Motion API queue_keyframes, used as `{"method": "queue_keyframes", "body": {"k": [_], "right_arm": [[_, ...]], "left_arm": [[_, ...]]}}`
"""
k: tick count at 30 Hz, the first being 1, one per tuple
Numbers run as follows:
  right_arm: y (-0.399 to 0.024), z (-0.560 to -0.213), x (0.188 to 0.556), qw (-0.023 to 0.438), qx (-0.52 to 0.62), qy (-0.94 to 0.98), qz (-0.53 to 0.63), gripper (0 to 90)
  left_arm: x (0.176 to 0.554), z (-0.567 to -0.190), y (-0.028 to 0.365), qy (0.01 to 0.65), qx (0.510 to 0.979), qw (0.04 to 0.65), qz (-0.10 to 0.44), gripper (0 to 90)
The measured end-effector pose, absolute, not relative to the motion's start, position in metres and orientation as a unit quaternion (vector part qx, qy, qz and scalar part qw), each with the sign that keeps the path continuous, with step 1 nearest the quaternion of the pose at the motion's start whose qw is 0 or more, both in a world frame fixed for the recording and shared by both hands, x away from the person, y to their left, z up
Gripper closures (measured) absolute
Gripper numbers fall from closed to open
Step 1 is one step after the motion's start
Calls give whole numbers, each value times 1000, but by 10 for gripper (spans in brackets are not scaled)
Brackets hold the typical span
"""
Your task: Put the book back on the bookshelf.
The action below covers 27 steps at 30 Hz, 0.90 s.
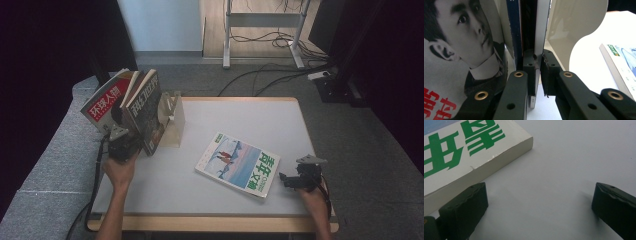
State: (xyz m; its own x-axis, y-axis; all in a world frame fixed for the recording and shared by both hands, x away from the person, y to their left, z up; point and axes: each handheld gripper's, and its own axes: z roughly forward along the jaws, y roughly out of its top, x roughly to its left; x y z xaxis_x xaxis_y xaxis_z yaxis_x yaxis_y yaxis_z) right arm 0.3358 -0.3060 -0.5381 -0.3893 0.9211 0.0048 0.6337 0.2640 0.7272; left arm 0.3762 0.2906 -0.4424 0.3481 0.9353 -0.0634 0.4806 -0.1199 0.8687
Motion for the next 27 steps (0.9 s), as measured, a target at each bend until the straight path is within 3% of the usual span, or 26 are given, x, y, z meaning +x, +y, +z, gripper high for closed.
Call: {"method": "queue_keyframes", "body": {"k": [15, 27], "right_arm": [[-306, -538, 336, 217, 508, 765, 331, 1], [-306, -538, 336, 217, 508, 765, 331, 1]], "left_arm": [[364, -443, 294, 497, 703, 430, 271, 787], [342, -437, 294, 473, 719, 432, 270, 646]]}}
